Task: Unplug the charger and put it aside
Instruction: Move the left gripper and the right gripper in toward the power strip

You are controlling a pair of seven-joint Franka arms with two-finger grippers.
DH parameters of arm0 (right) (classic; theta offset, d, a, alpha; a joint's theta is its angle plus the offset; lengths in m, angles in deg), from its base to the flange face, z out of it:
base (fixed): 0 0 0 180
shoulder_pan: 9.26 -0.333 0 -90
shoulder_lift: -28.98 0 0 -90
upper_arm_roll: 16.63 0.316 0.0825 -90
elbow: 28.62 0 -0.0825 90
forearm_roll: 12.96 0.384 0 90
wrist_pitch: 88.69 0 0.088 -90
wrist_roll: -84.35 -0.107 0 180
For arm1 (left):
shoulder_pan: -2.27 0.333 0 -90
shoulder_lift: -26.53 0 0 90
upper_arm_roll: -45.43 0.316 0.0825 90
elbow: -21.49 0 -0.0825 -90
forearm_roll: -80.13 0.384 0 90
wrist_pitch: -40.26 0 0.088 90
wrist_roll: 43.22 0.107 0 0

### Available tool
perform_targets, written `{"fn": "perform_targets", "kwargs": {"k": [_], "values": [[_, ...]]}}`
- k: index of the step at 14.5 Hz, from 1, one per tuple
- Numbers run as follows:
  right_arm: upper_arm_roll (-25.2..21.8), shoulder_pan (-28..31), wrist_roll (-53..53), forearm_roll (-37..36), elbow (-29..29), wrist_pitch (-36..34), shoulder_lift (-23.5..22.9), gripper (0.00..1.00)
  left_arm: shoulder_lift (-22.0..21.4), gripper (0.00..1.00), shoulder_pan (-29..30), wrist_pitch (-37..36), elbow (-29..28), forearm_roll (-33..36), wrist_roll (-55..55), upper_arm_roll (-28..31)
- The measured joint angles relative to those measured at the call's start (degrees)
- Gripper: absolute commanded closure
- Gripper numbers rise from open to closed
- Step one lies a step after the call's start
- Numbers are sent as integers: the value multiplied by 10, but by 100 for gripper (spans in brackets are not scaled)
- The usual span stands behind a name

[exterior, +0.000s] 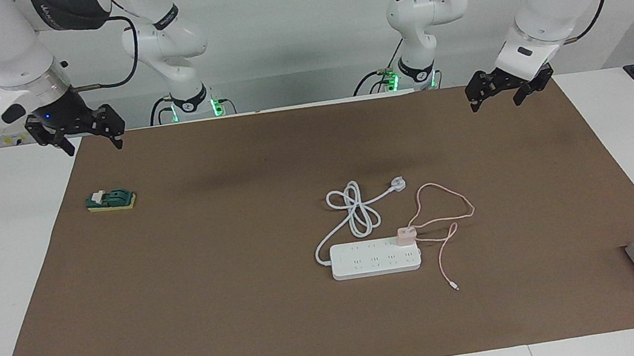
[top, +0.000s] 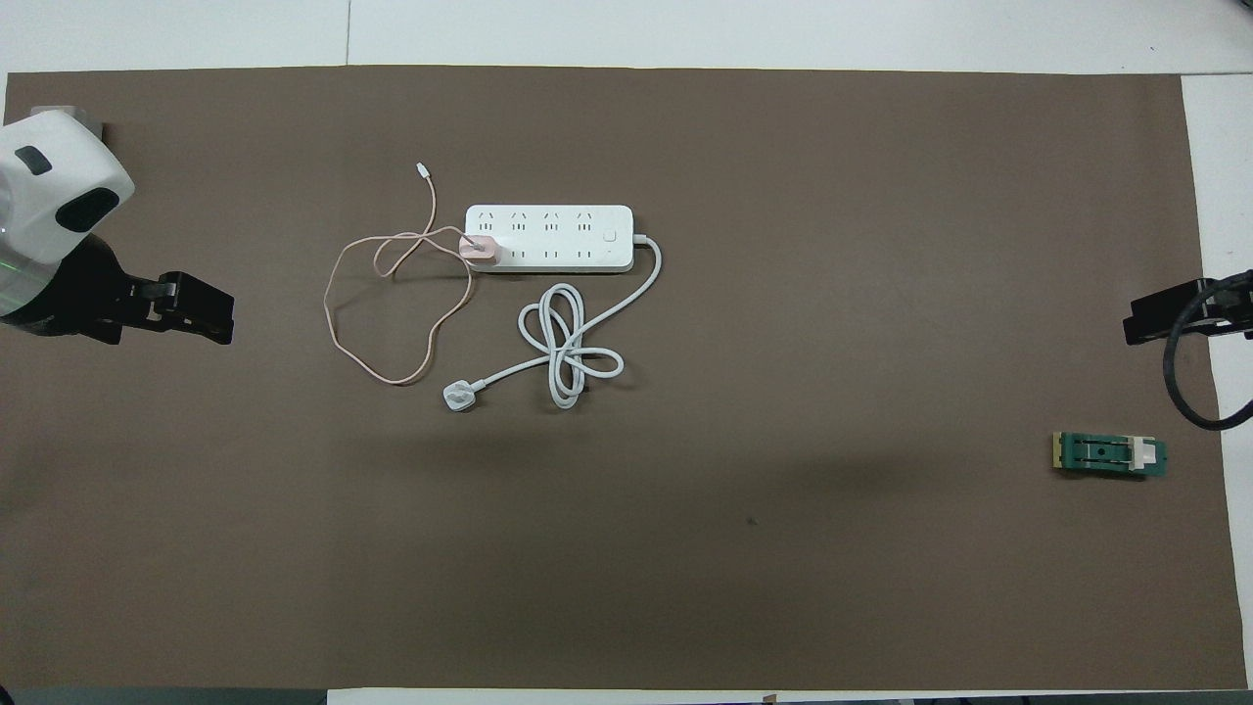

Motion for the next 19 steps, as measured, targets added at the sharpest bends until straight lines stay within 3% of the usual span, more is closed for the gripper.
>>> {"fn": "perform_targets", "kwargs": {"k": [12, 19], "values": [[0, 0, 0, 0, 0, 0, 0, 0, 0, 0, 0, 5, -1, 0, 0, 11], [0, 0, 0, 4, 1, -10, 0, 0, -7, 0, -34, 129, -57, -1, 58, 6]]}}
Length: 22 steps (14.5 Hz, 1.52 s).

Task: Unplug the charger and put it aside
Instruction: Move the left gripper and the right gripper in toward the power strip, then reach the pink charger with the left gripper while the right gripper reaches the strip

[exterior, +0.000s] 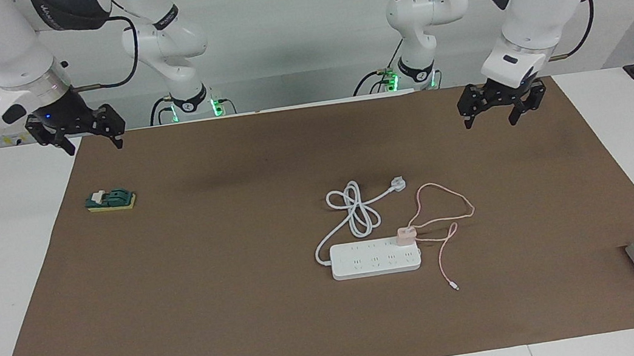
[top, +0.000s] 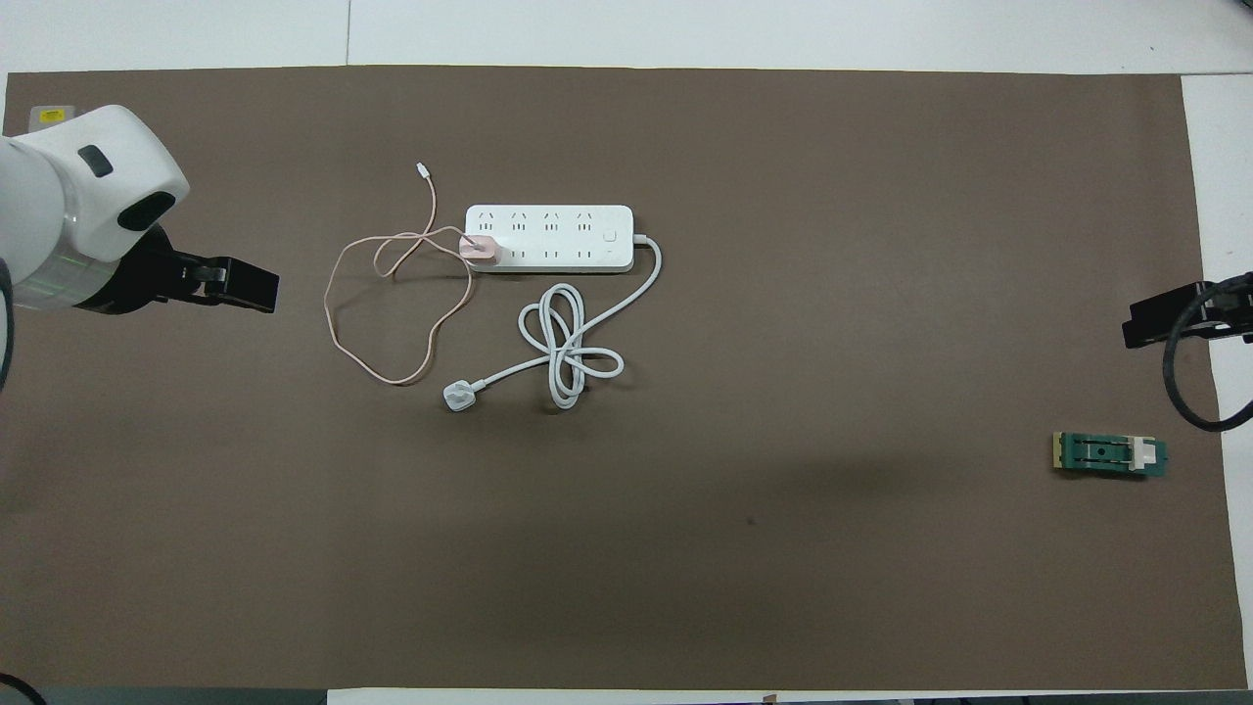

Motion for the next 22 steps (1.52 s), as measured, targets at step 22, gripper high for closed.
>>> {"fn": "perform_targets", "kwargs": {"k": [22], "values": [[6, -228, -822, 472, 61, 392, -245, 0, 156, 0, -83, 194, 46, -11, -411, -4]]}}
